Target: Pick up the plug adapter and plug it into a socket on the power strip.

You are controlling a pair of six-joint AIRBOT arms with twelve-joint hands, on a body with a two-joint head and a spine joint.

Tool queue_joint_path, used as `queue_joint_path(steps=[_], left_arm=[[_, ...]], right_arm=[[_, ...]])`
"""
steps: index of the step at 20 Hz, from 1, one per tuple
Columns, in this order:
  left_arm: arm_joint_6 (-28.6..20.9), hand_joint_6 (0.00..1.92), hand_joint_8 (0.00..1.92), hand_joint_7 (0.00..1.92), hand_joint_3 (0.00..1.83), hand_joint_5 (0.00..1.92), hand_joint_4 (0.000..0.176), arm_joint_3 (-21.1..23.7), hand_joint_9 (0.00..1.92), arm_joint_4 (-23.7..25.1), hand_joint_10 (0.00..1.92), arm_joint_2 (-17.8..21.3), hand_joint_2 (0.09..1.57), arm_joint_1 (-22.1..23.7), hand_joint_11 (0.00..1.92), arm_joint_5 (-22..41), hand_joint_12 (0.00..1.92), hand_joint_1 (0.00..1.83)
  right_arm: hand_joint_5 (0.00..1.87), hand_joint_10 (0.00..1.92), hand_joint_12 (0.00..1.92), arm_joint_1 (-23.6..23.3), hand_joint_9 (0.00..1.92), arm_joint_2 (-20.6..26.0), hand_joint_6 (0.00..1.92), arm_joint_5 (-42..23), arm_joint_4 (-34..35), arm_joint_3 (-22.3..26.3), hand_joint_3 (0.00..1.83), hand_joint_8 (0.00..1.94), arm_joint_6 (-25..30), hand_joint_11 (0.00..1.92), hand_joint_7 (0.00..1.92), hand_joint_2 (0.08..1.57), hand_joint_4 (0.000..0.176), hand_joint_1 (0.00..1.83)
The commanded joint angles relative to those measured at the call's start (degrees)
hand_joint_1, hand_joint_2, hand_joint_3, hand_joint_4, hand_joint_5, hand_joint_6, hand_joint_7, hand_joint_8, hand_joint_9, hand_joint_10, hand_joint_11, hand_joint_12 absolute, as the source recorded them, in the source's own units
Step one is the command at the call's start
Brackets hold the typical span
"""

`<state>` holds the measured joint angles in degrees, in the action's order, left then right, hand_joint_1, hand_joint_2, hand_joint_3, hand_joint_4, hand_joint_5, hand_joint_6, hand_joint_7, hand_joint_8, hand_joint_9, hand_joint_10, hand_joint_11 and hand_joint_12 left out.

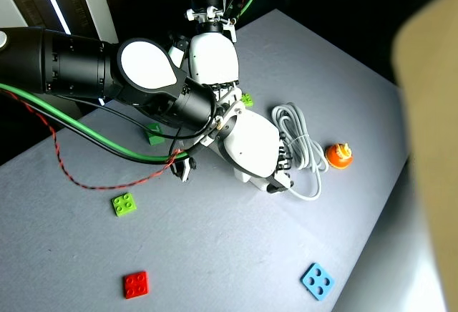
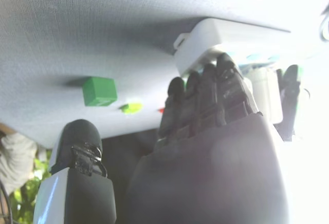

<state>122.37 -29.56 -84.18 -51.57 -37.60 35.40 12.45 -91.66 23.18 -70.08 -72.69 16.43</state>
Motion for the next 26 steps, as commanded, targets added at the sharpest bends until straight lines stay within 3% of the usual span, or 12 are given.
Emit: queue_joint_path(steps=[1,4,5,8,11,16,17,21,24,26], left_arm=[[-0.76,0.0,0.0,0.04,0.0,0.07,0.0,-0.53,0.07,-2.84,0.0,-0.18,1.19,-0.66,0.0,1.51,0.14,0.18],[-0.78,0.0,0.0,0.06,0.0,0.09,0.0,-0.52,0.07,-2.84,0.0,0.14,1.19,-0.3,0.0,1.51,0.19,0.2],[-0.78,0.0,0.0,0.03,0.0,0.07,0.0,-0.52,0.04,-2.84,0.0,0.21,1.19,-0.22,0.0,1.51,0.1,0.17],[-1.31,0.0,0.0,0.07,0.0,0.1,0.0,-0.54,0.08,-2.84,0.0,0.78,1.18,-0.26,0.0,1.5,0.21,0.21],[-1.48,0.0,0.0,0.05,0.0,0.09,0.0,-0.56,0.07,-2.85,0.0,1.13,1.19,0.05,0.0,1.46,0.17,0.21],[-1.45,0.0,0.0,0.06,0.0,0.1,0.0,-0.61,0.07,-2.85,0.0,2.29,1.18,0.65,0.0,1.32,0.17,0.2],[-1.41,0.0,0.0,0.06,0.0,0.09,0.0,-0.67,0.07,-2.85,0.0,2.56,1.18,0.73,0.0,1.24,0.17,0.2],[-0.95,0.0,0.0,0.07,0.0,0.11,0.0,-2.17,0.08,-2.84,0.0,4.17,1.17,1.71,0.0,0.68,0.21,0.2],[-0.26,0.0,0.0,0.07,0.0,0.1,0.0,-3.5,0.08,-2.84,0.0,5.13,1.17,2.49,0.0,-0.17,0.18,0.22],[0.84,0.0,0.0,0.05,0.0,0.09,0.0,-4.54,0.06,-2.84,0.0,5.81,1.19,3.49,0.0,-1.11,0.15,0.21]], right_arm=[[0.33,0.0,1.03,-0.25,0.39,0.41,0.0,-2.74,-0.38,0.88,0.0,0.0,-0.28,0.01,0.39,1.0,0.0,0.63],[0.31,0.0,0.84,-1.34,0.3,1.5,0.01,-3.11,-0.38,1.53,0.0,0.0,-0.31,0.0,0.33,0.96,0.0,0.5],[0.29,0.0,0.79,-1.66,0.28,1.9,0.0,-3.22,-0.38,1.78,0.0,0.0,-0.37,0.0,0.3,0.96,0.0,0.46],[0.27,0.0,0.74,-3.23,0.26,3.9,0.0,-3.58,-0.4,3.02,0.0,0.0,-0.85,0.0,0.26,0.95,0.0,0.4],[0.3,0.0,0.79,-4.91,0.28,6.31,0.01,-3.86,-0.42,4.68,0.0,0.01,-0.95,0.0,0.3,0.94,0.005,0.41],[0.24,0.0,0.72,-8.33,0.24,14.06,0.0,-4.27,-0.58,9.56,0.0,0.0,-1.21,0.0,0.25,0.95,0.001,0.38],[0.24,0.0,0.75,-8.53,0.25,15.38,0.0,-4.25,-0.61,10.39,0.0,0.01,-1.27,0.0,0.28,0.95,0.008,0.38],[0.2,0.0,0.69,-8.78,0.24,24.82,0.0,-4.61,-0.49,17.21,0.0,0.0,-1.07,0.0,0.27,0.96,0.012,0.38],[0.26,0.01,0.81,-8.55,0.28,29.56,0.01,-4.87,-0.38,20.41,0.0,0.0,0.52,0.0,0.3,0.96,0.005,0.39],[0.27,0.0,0.8,-7.88,0.28,33.24,0.01,-5.04,-0.34,22.62,0.0,0.0,1.79,0.0,0.31,0.96,0.005,0.38]])
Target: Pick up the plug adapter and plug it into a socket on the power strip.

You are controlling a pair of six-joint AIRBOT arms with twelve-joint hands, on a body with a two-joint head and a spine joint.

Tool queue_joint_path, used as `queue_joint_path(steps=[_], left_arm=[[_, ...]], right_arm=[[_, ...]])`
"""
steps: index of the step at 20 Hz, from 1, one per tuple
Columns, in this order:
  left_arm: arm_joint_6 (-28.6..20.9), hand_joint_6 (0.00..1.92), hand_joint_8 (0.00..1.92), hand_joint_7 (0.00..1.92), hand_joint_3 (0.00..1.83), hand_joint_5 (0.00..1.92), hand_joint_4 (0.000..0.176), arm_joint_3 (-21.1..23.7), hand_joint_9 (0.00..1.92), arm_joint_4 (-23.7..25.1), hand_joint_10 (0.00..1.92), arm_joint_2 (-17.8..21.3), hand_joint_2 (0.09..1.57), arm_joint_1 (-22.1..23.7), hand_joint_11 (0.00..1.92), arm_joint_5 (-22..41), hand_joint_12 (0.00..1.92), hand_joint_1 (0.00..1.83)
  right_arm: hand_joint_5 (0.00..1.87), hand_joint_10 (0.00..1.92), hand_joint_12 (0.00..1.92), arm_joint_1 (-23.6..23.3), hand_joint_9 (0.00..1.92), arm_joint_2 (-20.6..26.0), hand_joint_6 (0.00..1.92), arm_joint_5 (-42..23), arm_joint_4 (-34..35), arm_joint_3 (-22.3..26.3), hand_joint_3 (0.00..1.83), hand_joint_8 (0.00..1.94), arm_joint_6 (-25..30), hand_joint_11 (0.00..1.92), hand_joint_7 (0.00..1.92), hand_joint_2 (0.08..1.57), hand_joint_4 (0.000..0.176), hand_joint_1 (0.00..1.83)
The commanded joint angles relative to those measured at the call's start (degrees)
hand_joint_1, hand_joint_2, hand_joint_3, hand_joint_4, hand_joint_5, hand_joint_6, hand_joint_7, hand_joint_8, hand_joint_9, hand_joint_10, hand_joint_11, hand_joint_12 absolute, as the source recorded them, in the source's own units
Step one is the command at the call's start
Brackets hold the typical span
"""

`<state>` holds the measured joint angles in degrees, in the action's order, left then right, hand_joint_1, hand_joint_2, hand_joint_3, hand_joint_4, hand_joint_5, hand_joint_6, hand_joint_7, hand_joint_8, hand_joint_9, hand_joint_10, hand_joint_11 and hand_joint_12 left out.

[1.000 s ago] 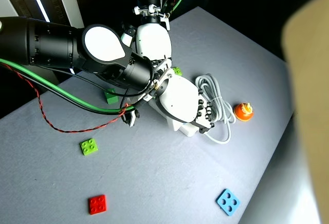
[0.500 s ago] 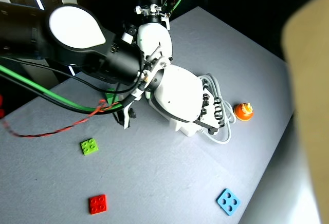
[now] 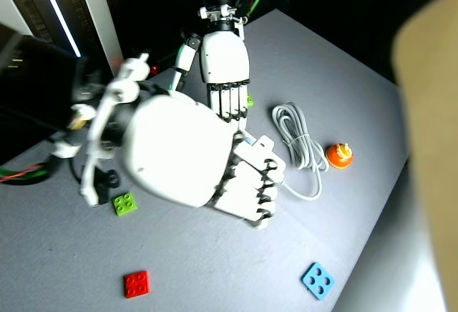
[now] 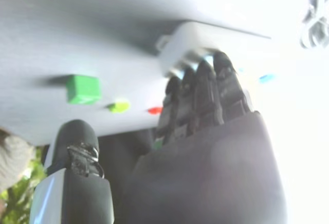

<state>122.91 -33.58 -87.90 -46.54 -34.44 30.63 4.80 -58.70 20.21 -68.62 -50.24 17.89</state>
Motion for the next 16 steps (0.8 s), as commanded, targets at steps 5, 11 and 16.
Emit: queue_joint_path(steps=[5,11,16], left_arm=[[0.58,0.0,0.0,0.12,0.0,0.15,0.0,-2.59,0.12,0.88,0.0,2.25,1.19,1.11,0.0,2.53,0.22,0.18],[0.55,0.01,0.02,0.55,0.0,0.47,0.0,-3.65,0.57,0.88,0.04,2.84,1.19,3.91,0.1,1.97,0.92,0.22],[2.77,0.4,0.43,0.95,0.01,0.92,0.0,-5.31,0.79,0.88,0.97,3.31,1.26,6.21,0.52,0.55,1.48,0.25]], right_arm=[[0.35,0.01,0.94,2.1,0.36,4.53,0.01,-2.64,-1.8,2.17,0.0,0.01,1.97,0.0,0.37,0.98,0.0,0.41],[0.72,0.14,1.35,4.49,0.79,5.55,0.03,-3.95,-1.8,1.91,0.0,0.04,-1.56,0.37,0.81,1.08,0.0,0.51],[0.73,1.7,1.85,5.24,0.8,6.66,1.34,-5.41,-1.8,1.88,0.0,1.43,-1.63,0.8,0.84,1.24,0.0,0.44]])
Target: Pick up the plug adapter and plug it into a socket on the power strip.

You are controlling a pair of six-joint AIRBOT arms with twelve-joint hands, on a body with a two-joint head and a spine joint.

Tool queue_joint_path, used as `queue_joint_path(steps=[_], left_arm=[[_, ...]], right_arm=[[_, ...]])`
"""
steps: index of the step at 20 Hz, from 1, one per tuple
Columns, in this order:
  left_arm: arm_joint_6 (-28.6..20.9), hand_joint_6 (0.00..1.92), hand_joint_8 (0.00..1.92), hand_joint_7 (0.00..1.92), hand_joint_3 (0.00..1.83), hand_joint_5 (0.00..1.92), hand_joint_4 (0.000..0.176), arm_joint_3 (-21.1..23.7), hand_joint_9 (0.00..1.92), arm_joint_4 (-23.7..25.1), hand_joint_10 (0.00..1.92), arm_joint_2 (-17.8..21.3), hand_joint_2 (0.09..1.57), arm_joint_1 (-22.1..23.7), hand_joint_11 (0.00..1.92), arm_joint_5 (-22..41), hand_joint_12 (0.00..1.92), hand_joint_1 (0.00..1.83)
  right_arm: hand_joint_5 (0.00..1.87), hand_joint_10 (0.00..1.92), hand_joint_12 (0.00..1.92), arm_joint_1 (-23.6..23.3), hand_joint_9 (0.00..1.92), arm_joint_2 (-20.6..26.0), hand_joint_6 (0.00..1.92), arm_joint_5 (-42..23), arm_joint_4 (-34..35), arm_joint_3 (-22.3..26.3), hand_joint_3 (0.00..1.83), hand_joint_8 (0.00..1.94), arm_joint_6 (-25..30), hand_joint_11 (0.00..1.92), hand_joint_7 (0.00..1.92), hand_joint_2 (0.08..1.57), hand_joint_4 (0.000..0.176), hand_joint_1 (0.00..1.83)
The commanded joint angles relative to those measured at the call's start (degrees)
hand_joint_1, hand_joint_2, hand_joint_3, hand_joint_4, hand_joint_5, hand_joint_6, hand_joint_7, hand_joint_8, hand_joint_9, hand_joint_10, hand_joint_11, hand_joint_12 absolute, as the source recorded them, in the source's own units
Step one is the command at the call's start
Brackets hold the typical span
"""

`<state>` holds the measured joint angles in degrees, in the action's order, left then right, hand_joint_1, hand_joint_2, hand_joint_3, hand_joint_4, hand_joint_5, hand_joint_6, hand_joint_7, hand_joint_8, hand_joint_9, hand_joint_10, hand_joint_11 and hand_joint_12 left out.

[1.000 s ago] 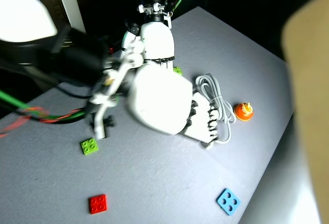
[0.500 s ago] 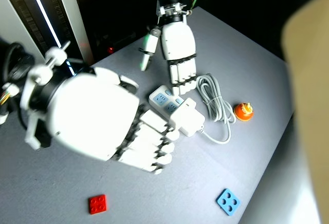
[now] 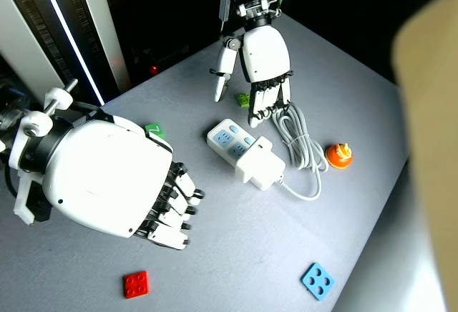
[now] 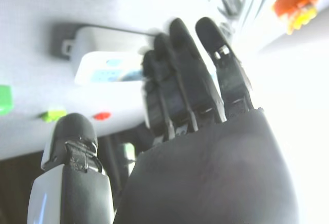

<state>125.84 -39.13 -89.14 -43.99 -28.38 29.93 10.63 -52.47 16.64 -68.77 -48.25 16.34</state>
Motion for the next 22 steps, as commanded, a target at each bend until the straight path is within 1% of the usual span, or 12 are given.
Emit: queue_joint_path(steps=[1,2,3,4,5,6,8,9,11,15,17,22], left_arm=[[0.66,0.95,0.88,0.86,0.0,0.79,0.0,-0.62,0.72,2.13,1.32,0.67,1.27,1.22,0.49,0.53,1.67,0.27],[1.72,1.32,1.28,0.87,0.0,0.77,0.0,-1.46,0.74,2.13,1.63,0.5,1.28,2.36,0.56,-0.4,1.87,0.31],[2.67,1.53,1.53,0.87,0.0,0.77,0.0,-2.43,0.79,2.13,1.79,0.3,1.3,3.62,0.66,-1.21,1.91,0.32],[3.11,1.73,1.81,0.9,0.0,0.76,0.0,-3.01,0.91,2.13,1.9,0.19,1.3,4.37,0.84,-1.2,1.92,0.4],[3.14,1.88,1.9,0.94,0.0,0.75,0.0,-3.79,1.0,2.13,1.92,0.02,1.3,5.18,0.95,-1.2,1.92,0.43],[3.15,1.91,1.92,1.07,0.0,0.92,0.0,-4.49,1.15,2.12,1.92,-0.08,1.3,5.74,1.14,-1.36,1.92,0.49],[3.69,1.92,1.92,1.32,0.02,1.26,0.0,-5.88,1.38,2.12,1.92,-0.06,1.37,6.64,1.37,-2.28,1.92,0.45],[4.85,1.92,1.92,1.38,0.02,1.33,0.0,-6.58,1.44,2.12,1.92,-0.09,1.4,7.46,1.45,-3.07,1.92,0.45],[7.92,1.92,1.92,1.39,0.01,1.28,0.0,-8.72,1.47,2.13,1.92,-0.58,1.4,9.95,1.5,-5.38,1.92,0.48],[10.54,1.92,1.92,1.36,0.0,1.26,0.0,-12.08,1.44,2.12,1.92,-1.29,1.41,13.24,1.51,-7.89,1.92,0.55],[10.61,1.92,1.92,1.31,0.0,1.23,0.0,-13.1,1.37,2.11,1.92,-1.16,1.38,13.91,1.45,-8.49,1.92,0.59],[10.39,1.92,1.92,1.29,0.0,1.22,0.0,-14.69,1.34,2.06,1.92,-1.49,1.4,14.64,1.42,-8.98,1.92,0.55]], right_arm=[[0.68,1.87,1.91,-0.56,0.85,0.47,1.58,-1.88,-1.65,-0.1,0.0,1.7,-0.16,0.9,0.81,1.26,0.0,0.44],[0.73,1.91,1.92,-0.52,0.97,0.47,1.74,-1.94,-1.65,-0.1,0.0,1.89,-0.27,1.04,0.84,1.27,0.0,0.46],[0.79,1.92,1.92,-0.44,1.04,0.47,1.86,-2.04,-1.65,-0.1,0.0,1.93,-0.28,1.13,0.9,1.29,0.0,0.46],[0.89,1.92,1.92,-0.39,1.11,0.46,1.91,-2.17,-1.65,-0.09,0.0,1.94,-0.28,1.23,0.97,1.3,0.0,0.47],[0.95,1.92,1.92,-0.37,1.15,0.46,1.92,-2.3,-1.65,-0.09,0.0,1.94,-0.28,1.29,1.03,1.3,0.0,0.49],[1.03,1.92,1.92,-0.37,1.23,0.46,1.92,-2.33,-1.65,-0.08,0.0,1.94,-0.28,1.39,1.11,1.31,0.0,0.52],[1.14,1.92,1.92,-0.36,1.37,0.46,1.92,-2.33,-1.65,-0.08,0.02,1.94,-0.31,1.54,1.25,1.38,0.0,0.48],[1.13,1.92,1.92,-0.32,1.4,0.47,1.92,-2.33,-1.65,-0.08,0.01,1.94,-0.37,1.58,1.27,1.39,0.0,0.51],[1.14,1.92,1.92,-0.16,1.39,0.47,1.92,-2.34,-1.65,-0.08,0.01,1.94,-0.46,1.58,1.24,1.42,0.0,0.52],[1.09,1.92,1.92,-0.07,1.34,0.47,1.92,-2.49,-1.65,-0.07,0.0,1.94,-0.51,1.53,1.19,1.42,0.0,0.56],[1.07,1.92,1.92,0.01,1.32,0.47,1.92,-2.48,-1.65,-0.07,0.0,1.94,-0.51,1.5,1.16,1.4,0.0,0.61],[1.05,1.92,1.92,0.18,1.3,0.46,1.92,-2.39,-1.66,0.04,0.0,1.94,-0.55,1.47,1.14,1.4,0.0,0.6]])
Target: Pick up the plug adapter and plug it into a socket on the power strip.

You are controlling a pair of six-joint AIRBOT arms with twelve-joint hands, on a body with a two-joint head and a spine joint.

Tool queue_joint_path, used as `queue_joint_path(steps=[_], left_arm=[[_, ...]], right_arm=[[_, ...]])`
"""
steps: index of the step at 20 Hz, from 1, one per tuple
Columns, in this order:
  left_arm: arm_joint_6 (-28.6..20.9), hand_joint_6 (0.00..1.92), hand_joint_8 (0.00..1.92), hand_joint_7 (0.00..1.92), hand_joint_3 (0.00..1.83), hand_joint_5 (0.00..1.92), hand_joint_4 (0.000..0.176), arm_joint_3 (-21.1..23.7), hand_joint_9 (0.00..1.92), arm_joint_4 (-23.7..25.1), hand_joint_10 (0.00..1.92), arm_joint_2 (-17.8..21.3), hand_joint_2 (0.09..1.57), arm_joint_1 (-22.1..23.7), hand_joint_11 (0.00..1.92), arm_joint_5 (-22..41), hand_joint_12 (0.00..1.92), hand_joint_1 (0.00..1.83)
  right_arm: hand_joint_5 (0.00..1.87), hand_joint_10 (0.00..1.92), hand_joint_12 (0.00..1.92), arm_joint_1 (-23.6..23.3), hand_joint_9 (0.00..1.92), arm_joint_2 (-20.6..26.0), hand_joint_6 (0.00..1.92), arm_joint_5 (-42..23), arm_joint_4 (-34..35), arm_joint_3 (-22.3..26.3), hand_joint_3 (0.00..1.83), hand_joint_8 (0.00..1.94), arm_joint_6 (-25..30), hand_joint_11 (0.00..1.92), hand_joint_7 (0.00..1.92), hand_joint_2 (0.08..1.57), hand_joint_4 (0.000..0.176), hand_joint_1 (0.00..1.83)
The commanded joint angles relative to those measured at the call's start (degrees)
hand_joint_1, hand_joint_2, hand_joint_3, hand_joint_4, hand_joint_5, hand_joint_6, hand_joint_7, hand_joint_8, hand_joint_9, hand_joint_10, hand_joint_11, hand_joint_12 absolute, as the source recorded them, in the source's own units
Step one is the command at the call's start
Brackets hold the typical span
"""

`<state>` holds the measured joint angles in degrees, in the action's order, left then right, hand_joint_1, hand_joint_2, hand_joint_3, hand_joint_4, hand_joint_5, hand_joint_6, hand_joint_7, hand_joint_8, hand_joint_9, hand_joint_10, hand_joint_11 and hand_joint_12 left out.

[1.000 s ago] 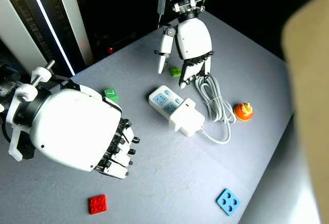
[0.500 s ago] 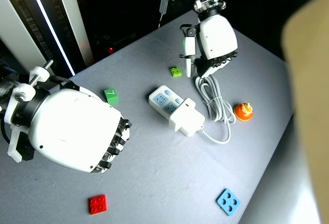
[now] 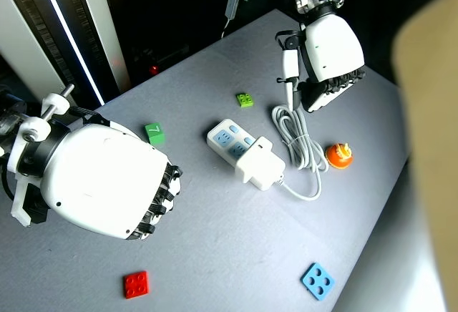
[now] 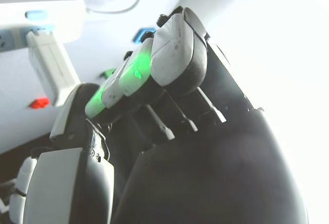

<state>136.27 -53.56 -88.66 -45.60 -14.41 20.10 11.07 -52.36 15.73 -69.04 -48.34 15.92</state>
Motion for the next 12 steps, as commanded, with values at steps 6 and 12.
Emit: queue_joint_path(steps=[6,12], left_arm=[[-0.19,1.92,1.92,1.3,0.0,1.22,0.0,0.33,1.35,1.55,1.92,0.0,1.39,0.91,1.43,1.18,1.92,0.58],[-0.26,1.92,1.92,1.28,0.0,1.21,0.0,-0.12,1.33,1.52,1.92,-0.01,1.38,0.78,1.4,1.31,1.92,0.59]], right_arm=[[1.05,1.92,1.92,0.15,1.29,-0.42,1.92,0.4,-1.4,0.12,0.0,1.94,-1.76,1.46,1.13,1.39,0.0,0.6],[1.07,1.92,1.92,0.4,1.3,-1.08,1.92,1.82,-6.21,0.12,0.0,1.94,0.2,1.47,1.15,1.39,0.0,0.62]])
